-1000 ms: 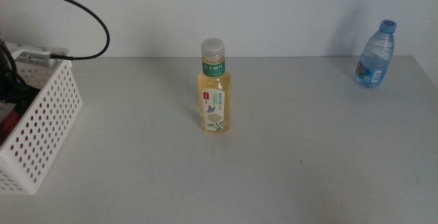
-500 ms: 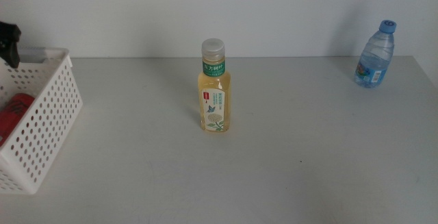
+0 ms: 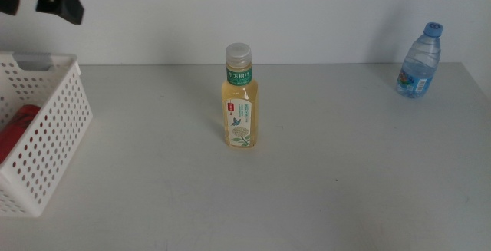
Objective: Use arms to grab the bottles and put them into the dustbin to the left of the table.
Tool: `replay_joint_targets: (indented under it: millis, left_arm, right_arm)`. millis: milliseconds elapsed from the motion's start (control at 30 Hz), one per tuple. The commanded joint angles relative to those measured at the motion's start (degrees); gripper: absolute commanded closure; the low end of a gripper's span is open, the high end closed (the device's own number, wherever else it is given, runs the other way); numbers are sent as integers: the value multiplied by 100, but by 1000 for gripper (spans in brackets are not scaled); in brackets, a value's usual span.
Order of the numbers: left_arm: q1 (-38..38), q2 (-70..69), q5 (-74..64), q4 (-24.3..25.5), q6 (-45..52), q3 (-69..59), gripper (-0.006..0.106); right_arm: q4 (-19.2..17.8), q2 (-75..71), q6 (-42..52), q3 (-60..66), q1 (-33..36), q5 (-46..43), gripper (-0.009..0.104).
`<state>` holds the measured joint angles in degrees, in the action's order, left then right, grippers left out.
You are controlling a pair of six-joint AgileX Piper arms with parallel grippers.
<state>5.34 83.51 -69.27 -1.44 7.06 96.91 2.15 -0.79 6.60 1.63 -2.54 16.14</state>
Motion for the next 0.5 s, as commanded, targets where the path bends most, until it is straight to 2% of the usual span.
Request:
replay_joint_targets:
  millis: [0,200,467]
  left_arm:
    - [419,-657,967,31,-146,-418,7]
    - [1264,-2072,3218,69,-485,-2610,7]
    - [1579,-3430,4467,61,-594,-4760,7]
  right_arm:
    - [-52,-121,38,-50,-32,-448,29]
    - [-52,-121,38,-50,-32,-448,29]
    - [-52,-121,38,-50,-32,-448,29]
